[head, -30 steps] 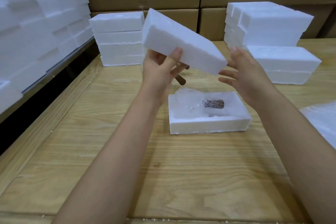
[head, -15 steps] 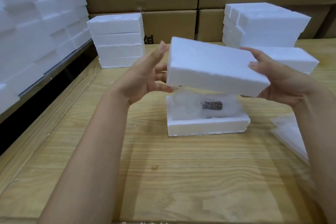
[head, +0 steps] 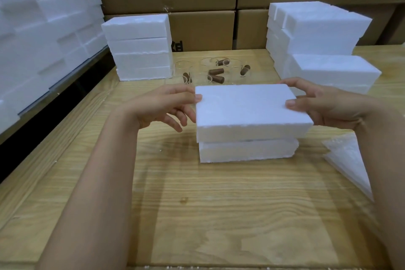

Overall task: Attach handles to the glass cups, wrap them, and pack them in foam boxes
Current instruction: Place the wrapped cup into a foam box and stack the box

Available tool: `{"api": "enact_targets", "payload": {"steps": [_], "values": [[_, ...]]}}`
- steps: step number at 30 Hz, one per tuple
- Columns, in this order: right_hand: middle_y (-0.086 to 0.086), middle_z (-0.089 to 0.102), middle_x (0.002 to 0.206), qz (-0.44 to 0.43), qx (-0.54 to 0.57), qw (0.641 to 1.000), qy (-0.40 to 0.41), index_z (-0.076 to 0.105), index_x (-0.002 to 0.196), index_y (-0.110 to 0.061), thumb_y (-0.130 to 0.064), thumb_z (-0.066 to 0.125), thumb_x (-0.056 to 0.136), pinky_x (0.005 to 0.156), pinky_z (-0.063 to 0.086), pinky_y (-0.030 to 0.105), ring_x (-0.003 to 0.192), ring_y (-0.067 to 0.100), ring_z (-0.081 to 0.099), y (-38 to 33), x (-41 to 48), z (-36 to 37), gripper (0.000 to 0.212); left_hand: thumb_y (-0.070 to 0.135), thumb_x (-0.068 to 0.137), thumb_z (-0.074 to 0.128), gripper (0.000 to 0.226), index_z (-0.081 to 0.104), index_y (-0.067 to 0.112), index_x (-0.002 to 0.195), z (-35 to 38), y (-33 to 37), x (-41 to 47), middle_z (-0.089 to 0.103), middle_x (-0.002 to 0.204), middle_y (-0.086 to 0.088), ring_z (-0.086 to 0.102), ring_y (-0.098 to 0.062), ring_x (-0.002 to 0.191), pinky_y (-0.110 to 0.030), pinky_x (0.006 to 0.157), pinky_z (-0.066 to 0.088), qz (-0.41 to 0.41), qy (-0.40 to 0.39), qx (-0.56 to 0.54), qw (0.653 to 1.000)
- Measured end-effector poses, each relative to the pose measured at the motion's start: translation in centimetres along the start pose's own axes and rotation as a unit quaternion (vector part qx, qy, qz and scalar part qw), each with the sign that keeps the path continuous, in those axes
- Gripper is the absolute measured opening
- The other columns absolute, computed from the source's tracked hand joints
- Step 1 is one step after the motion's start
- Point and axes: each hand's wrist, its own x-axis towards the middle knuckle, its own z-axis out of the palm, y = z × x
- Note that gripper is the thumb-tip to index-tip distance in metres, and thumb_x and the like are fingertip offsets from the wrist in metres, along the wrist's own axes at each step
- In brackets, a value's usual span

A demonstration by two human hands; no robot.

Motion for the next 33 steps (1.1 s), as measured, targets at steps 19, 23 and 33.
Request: {"api": "enact_targets", "payload": {"steps": [19,23,33], "values": [[0.000,0.063,0.118,0.032,-0.049,0.998,0.023,0.047,0.127,-0.043,-0.038,0.069,0.065,0.076,0.055,0.033,0.104,0.017,0.064,1.2,0.2,0.8,0.066,0.045,0.073,0.068,0.024,0.069,0.034,0.094,1.2,-1.8,0.8,0.053,0.072,0.005,0.048,-0.012,0.066,-0.029,0.064,0.046,-0.051,0.018,-0.025,0.998],[-0.004,0.055,0.119,-0.057,-0.011,0.993,0.101,0.041,0.112,-0.055,-0.039,0.067,0.069,0.062,0.054,0.019,0.089,0.005,0.068,2.5,-0.4,2.0,0.053,0.030,0.078,0.065,0.032,0.065,0.040,0.108,2.3,-1.9,0.9,0.058,0.092,0.006,0.053,-0.011,0.079,-0.033,0.069,0.049,0.052,0.114,-0.004,0.992],[-0.035,0.049,0.107,-0.268,-0.063,0.941,0.197,0.052,0.092,-0.045,-0.054,0.056,0.072,0.070,0.038,0.010,0.090,-0.010,0.052,5.7,-1.6,6.0,0.022,0.044,0.065,0.075,0.078,0.035,0.056,0.131,7.4,-4.6,-1.7,0.029,0.148,0.013,0.029,-0.014,0.141,-0.050,0.110,0.035,0.235,0.121,0.033,0.964]]}}
